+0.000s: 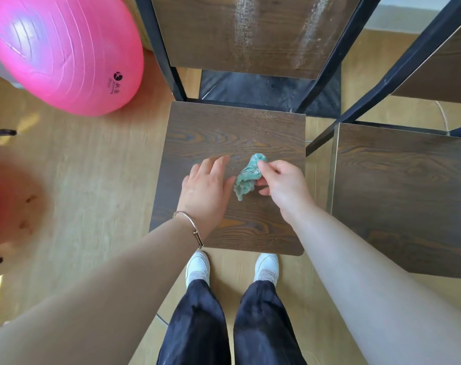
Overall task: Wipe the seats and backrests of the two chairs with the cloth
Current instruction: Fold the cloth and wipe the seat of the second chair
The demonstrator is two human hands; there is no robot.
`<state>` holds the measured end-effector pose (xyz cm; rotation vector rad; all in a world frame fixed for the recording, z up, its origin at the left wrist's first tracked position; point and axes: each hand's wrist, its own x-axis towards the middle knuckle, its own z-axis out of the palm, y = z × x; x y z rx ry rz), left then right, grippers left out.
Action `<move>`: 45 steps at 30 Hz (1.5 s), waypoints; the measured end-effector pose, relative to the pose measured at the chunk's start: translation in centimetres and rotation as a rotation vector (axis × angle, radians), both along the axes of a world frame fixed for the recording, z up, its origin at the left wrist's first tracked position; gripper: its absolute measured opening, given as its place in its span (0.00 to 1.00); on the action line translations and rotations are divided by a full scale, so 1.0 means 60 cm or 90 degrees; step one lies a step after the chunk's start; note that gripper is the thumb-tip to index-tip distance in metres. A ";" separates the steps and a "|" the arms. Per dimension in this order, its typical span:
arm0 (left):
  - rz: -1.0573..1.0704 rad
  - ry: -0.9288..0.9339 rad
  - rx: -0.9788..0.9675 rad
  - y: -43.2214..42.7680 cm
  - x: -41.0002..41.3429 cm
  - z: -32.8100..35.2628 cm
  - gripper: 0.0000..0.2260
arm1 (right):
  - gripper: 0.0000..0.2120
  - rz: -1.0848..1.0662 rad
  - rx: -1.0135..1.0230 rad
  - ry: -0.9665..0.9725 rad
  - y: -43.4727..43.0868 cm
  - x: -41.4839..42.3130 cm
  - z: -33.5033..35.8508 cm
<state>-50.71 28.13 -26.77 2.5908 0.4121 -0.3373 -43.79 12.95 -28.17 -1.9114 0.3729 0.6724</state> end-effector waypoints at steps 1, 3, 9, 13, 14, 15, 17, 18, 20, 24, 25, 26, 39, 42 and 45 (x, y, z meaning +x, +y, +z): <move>-0.003 0.003 -0.008 0.010 0.002 -0.002 0.21 | 0.10 0.009 -0.008 0.001 0.009 -0.002 -0.001; -0.009 0.009 -0.028 0.030 0.006 -0.003 0.20 | 0.11 0.019 -0.017 0.005 0.029 -0.005 -0.004; 0.036 0.094 -0.185 0.071 0.018 -0.004 0.13 | 0.14 -0.038 0.031 0.051 0.079 -0.017 -0.005; 0.082 0.113 -0.228 0.090 0.027 -0.006 0.04 | 0.16 -0.069 0.048 0.069 0.089 -0.019 -0.007; 0.098 0.116 -0.237 0.093 0.029 -0.008 0.03 | 0.15 -0.078 0.053 0.071 0.089 -0.020 -0.008; 0.113 0.119 -0.250 0.096 0.030 -0.011 0.04 | 0.15 -0.087 0.059 0.074 0.088 -0.020 -0.009; 0.145 0.123 -0.292 0.101 0.030 -0.015 0.05 | 0.13 -0.112 0.065 0.083 0.083 -0.021 -0.011; 0.161 0.123 -0.315 0.103 0.029 -0.015 0.04 | 0.13 -0.130 0.070 0.090 0.079 -0.021 -0.012; 0.189 0.119 -0.357 0.108 0.029 -0.016 0.04 | 0.12 -0.176 0.082 0.106 0.069 -0.021 -0.016; 0.239 0.125 -0.417 0.112 0.029 -0.020 0.03 | 0.09 -0.236 0.103 0.120 0.048 -0.024 -0.016; 0.258 0.132 -0.438 0.111 0.029 -0.021 0.03 | 0.08 -0.247 0.135 0.135 0.043 -0.025 -0.016; 0.276 0.137 -0.459 0.109 0.029 -0.022 0.03 | 0.08 -0.249 0.180 0.160 0.039 -0.026 -0.014; 0.297 0.187 -0.593 0.108 0.015 -0.046 0.05 | 0.15 0.059 0.002 0.069 0.062 -0.042 -0.024; 0.360 0.225 -0.651 0.101 0.013 -0.043 0.06 | 0.06 0.008 0.007 0.072 0.063 -0.047 -0.035; 0.391 0.265 -0.693 0.091 0.004 -0.046 0.10 | 0.07 -0.103 0.130 0.146 0.066 -0.050 -0.041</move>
